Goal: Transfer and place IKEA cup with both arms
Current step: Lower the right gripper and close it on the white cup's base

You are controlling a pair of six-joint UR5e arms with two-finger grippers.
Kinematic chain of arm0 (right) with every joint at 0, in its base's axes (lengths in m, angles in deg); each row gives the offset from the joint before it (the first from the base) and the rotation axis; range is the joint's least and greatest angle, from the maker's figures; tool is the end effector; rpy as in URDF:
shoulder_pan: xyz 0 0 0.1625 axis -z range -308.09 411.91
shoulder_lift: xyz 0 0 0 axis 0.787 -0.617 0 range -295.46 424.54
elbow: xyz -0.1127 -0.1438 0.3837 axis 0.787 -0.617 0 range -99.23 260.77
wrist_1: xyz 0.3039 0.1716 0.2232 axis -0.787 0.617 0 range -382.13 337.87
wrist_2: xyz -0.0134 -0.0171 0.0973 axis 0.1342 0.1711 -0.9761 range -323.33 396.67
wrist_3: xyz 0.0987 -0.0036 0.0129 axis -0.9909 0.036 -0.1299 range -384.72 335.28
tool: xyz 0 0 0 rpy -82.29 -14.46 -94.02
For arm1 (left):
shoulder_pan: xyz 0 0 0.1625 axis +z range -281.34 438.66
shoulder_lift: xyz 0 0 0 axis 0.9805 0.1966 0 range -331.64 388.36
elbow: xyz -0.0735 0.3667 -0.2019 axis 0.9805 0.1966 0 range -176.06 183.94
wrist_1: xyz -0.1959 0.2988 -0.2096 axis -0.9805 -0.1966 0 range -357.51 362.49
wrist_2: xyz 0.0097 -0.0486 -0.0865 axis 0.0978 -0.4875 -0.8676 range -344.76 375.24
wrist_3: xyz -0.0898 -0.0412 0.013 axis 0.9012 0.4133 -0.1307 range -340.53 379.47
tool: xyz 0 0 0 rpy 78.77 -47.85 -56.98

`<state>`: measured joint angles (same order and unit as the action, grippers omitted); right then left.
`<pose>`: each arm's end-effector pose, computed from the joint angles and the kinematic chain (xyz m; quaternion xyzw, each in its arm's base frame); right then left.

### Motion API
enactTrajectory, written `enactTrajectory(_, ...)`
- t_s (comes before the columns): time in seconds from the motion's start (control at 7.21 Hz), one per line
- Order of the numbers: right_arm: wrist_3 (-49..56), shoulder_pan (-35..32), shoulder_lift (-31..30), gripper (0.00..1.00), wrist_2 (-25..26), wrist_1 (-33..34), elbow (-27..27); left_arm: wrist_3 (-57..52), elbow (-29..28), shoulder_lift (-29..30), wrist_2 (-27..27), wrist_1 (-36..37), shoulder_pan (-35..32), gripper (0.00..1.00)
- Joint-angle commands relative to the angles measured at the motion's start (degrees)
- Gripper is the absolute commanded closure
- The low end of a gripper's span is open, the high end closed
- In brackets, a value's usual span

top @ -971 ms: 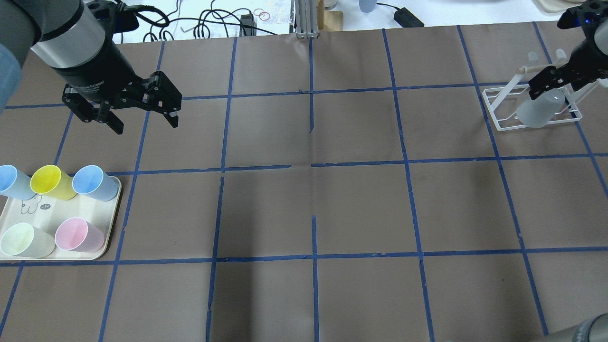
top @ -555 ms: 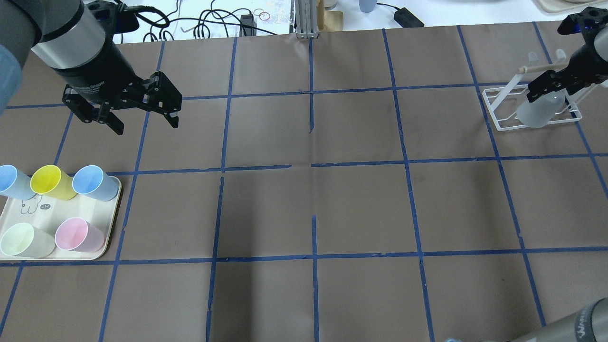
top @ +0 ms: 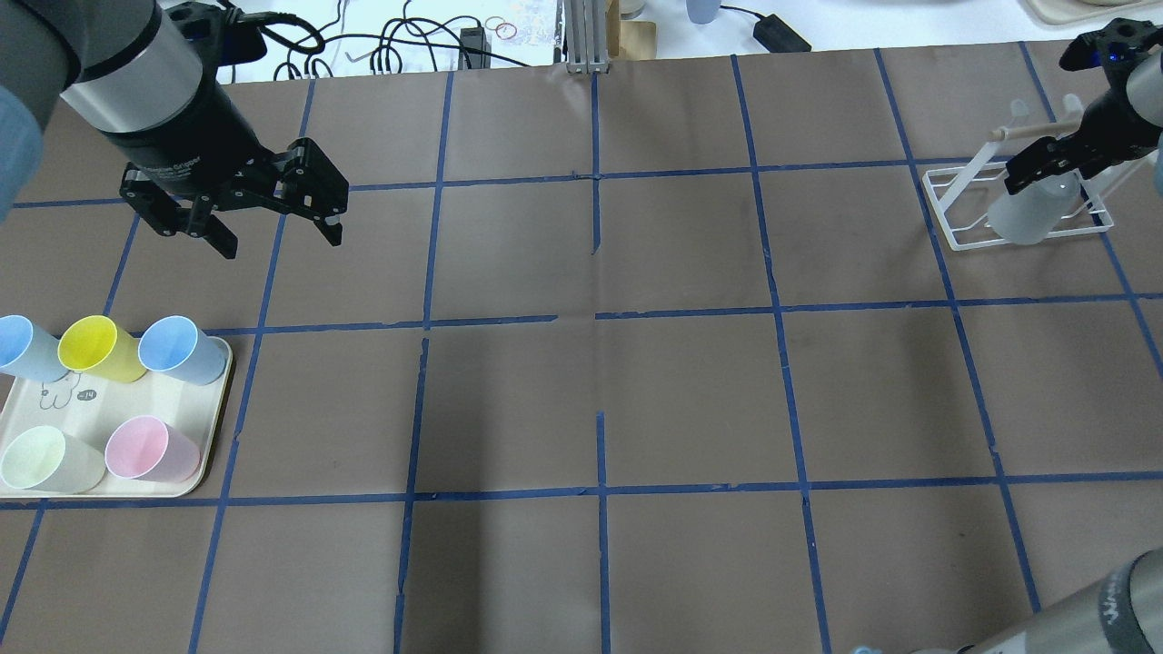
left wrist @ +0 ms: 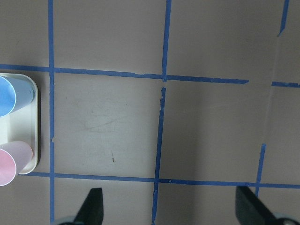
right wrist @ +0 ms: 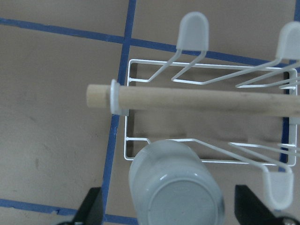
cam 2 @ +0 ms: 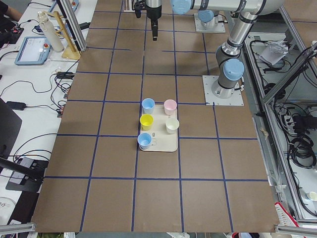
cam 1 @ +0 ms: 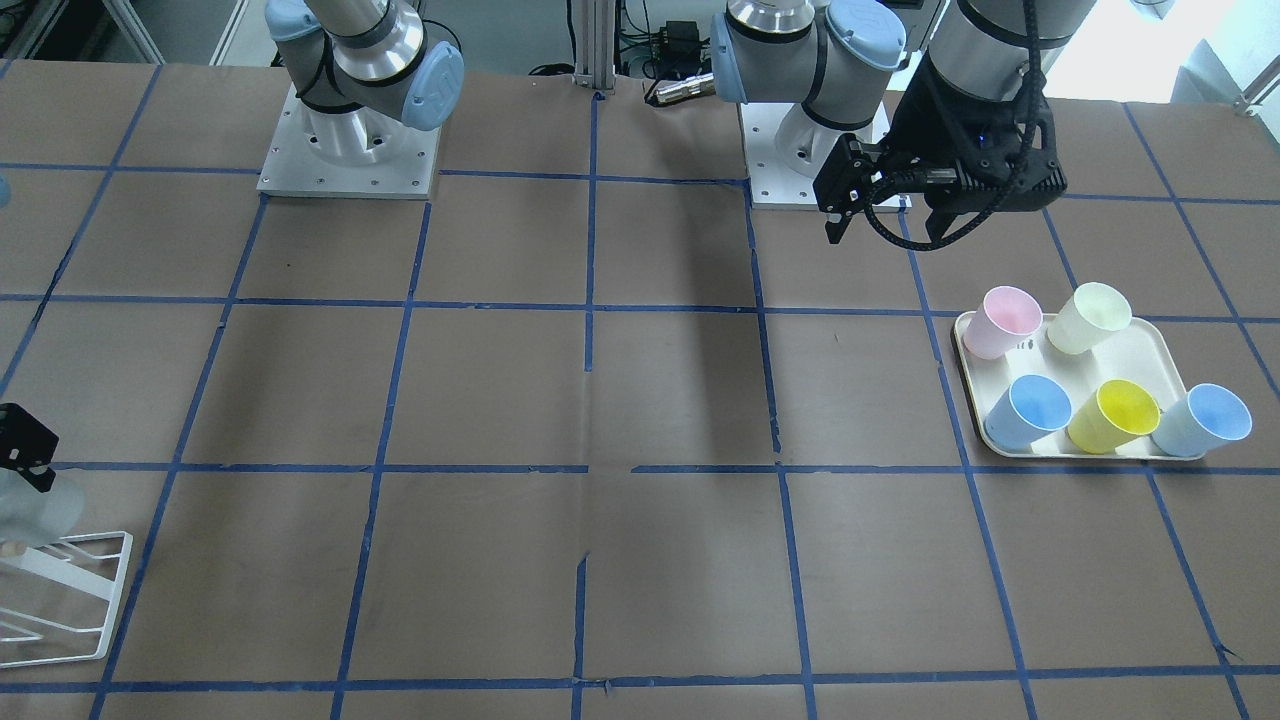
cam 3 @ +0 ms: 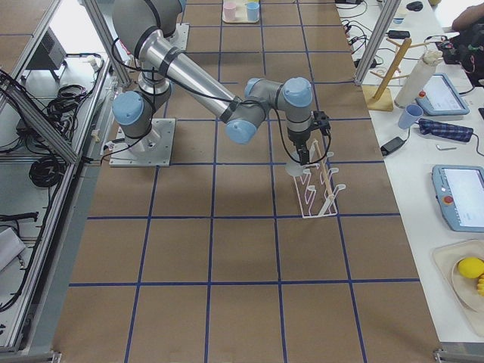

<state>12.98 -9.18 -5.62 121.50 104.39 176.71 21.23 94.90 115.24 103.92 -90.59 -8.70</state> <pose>-0.1723 -0.6061 0.3128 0.0803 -0.9914 0.1028 0.0138 -0.1140 -0.4726 0.5005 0.0386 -0.9992 -0.0078 0.0116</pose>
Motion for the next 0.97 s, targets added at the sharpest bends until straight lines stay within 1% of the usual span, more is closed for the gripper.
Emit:
enactTrajectory(0.0,-0.08,0.00,0.99,0.00,0.51,-0.04,0.04,0.00,-0.34,0.13,0.00,0.00,0.00,0.00)
enactTrajectory(0.42,-0.34,0.00,1.08,0.01,0.60,-0.92,0.39,0.00,-0.69,0.22,-0.18,0.00,0.00,0.00)
enactTrajectory(0.55,-0.34,0.00,1.08,0.07,0.69,-2.05,0.39,0.00,-0.78,0.22,-0.26,0.00,0.00,0.00)
enactTrajectory(0.69,-0.43,0.00,1.08,0.10,0.69,-2.32,0.30,0.00,-0.87,0.13,-0.35,0.00,0.00,0.00)
enactTrajectory(0.83,-0.43,0.00,1.08,0.10,0.87,-2.41,0.30,0.00,-0.78,0.13,-0.35,0.00,0.00,0.00)
